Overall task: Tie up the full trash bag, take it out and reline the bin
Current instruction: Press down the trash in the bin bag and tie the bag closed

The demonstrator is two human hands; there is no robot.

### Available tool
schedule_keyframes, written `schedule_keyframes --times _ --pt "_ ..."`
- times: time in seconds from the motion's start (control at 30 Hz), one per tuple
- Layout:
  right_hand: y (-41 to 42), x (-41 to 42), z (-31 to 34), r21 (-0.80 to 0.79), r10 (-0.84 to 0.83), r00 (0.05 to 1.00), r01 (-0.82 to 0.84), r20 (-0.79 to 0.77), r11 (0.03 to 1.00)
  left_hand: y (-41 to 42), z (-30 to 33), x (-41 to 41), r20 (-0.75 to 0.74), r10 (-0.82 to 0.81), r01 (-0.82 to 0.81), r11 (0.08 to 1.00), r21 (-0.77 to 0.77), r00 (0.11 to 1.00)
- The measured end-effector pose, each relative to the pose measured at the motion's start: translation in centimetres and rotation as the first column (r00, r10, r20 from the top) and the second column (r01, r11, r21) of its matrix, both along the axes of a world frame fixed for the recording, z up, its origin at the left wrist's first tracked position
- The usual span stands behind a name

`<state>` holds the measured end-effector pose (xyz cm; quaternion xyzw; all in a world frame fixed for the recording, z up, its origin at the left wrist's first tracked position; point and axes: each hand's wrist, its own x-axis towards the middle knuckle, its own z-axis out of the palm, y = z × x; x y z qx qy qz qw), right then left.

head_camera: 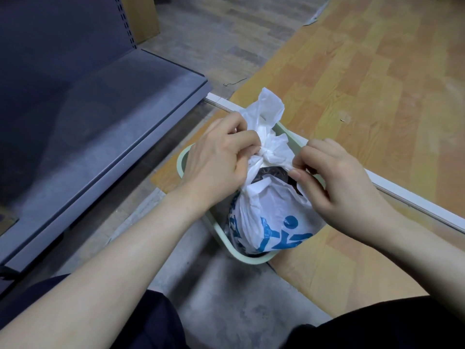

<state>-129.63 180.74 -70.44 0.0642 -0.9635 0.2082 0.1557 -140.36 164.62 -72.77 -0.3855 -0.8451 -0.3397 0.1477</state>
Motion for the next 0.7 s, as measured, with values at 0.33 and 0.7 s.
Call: schedule_keyframes --times 0.33,0.7 --pt "0.5 1.5 0.5 -0.224 0.050 0.993 -0.025 0.108 0.974 0.3 0.2 0.2 -0.011 -0.017 0.016 0.999 -0.037 1.000" --pt "-1.2 0.0 1.0 0.340 -0.147 0.987 0.161 -0.066 0.926 0.2 0.7 -1.7 -0.008 -0.352 0.351 0.935 -0.052 0.936"
